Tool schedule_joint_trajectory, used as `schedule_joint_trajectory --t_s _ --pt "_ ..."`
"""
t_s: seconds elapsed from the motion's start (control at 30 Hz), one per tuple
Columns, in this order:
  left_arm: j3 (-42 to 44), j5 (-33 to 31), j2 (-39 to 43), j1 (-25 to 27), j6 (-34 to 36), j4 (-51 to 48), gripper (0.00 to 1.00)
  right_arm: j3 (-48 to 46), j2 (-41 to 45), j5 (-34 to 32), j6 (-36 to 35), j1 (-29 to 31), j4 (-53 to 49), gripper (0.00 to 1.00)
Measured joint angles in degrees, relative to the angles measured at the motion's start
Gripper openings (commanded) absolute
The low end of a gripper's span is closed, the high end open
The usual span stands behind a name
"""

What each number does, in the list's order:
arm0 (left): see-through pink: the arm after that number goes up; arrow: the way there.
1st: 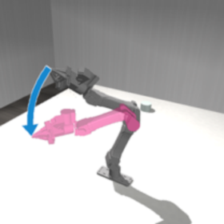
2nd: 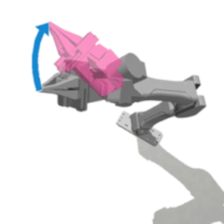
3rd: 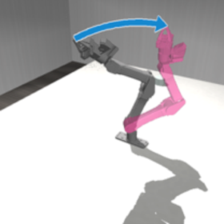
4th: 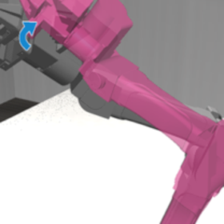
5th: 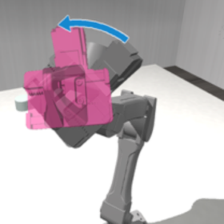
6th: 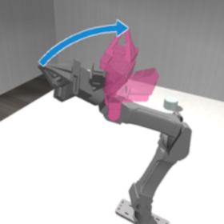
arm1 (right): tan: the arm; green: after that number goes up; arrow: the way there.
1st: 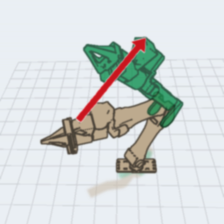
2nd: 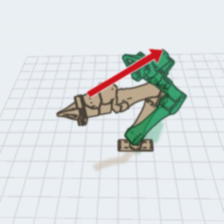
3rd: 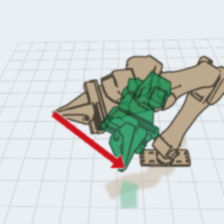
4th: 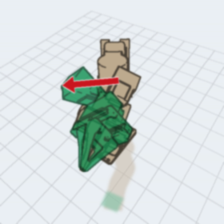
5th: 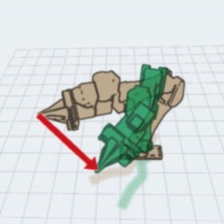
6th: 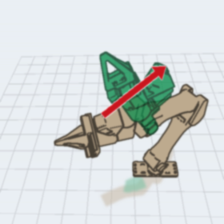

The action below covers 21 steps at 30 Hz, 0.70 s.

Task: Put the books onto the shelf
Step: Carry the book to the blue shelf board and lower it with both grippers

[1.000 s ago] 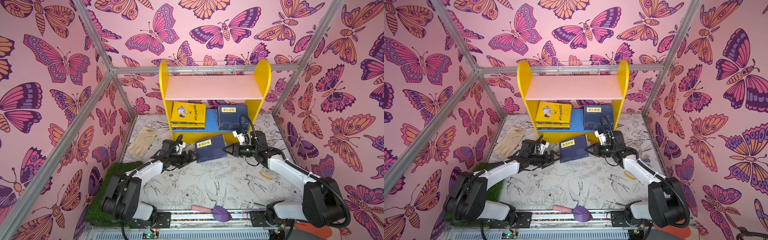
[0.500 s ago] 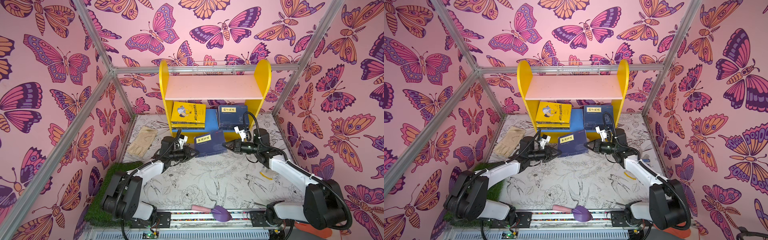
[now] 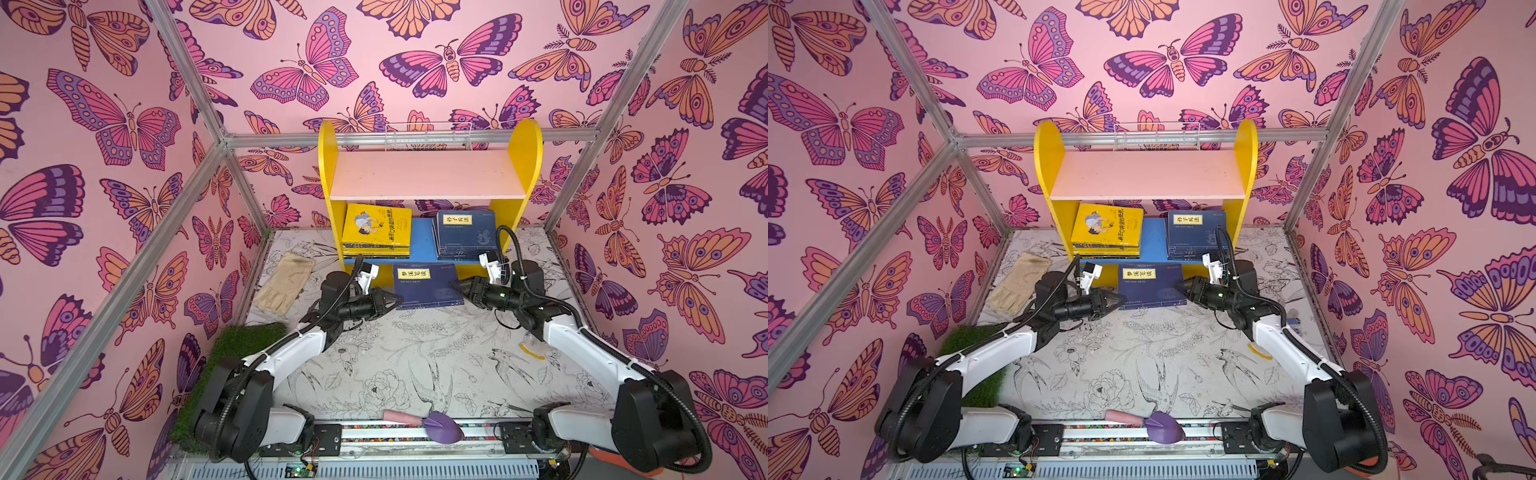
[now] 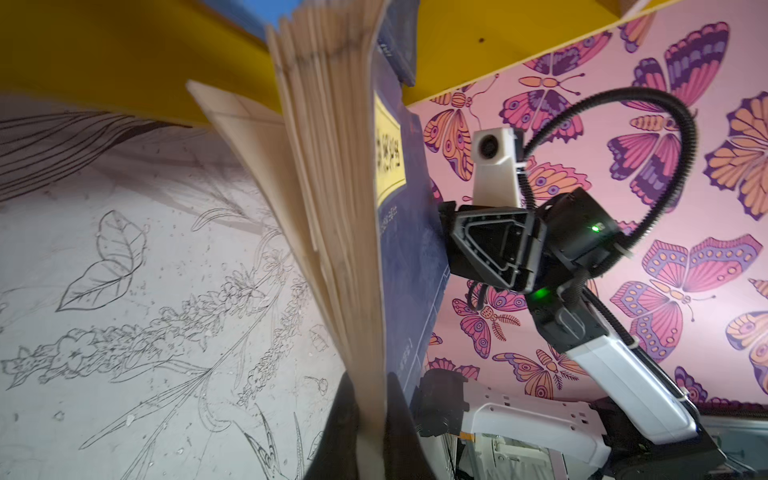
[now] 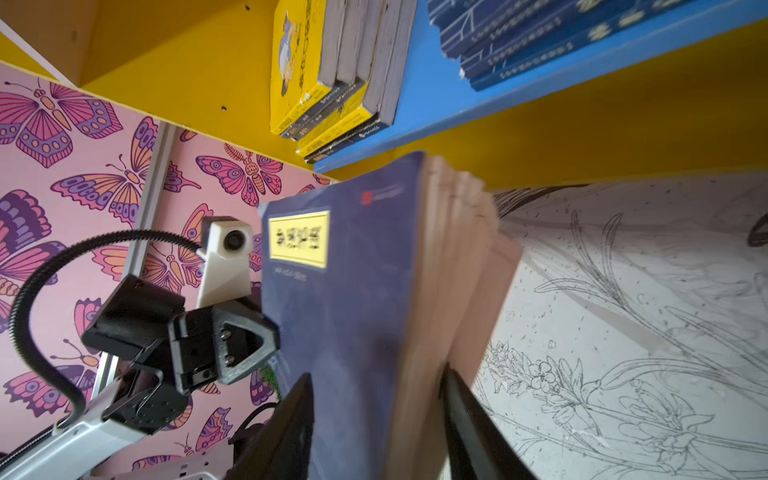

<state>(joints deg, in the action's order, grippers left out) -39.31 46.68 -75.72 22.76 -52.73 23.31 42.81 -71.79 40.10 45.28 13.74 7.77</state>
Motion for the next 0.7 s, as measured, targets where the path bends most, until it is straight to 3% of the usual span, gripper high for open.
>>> schedule_joint_trajectory --t_s 0.47,0.6,0.7 --pt "0.2 -3.4 2.9 0.5 0.1 5.6 0.0 -5.6 3.2 7.4 9.7 -2.4 12.5 0.46" --pt "0.2 -4.4 2.9 1.1 0.6 6.5 0.0 -6.3 4.2 8.9 12.2 -2.4 14.8 0.33" --pt "0.2 -5.0 2.9 1.6 0.9 7.0 0.0 -6.3 4.4 9.2 14.2 -2.4 17.4 0.15"
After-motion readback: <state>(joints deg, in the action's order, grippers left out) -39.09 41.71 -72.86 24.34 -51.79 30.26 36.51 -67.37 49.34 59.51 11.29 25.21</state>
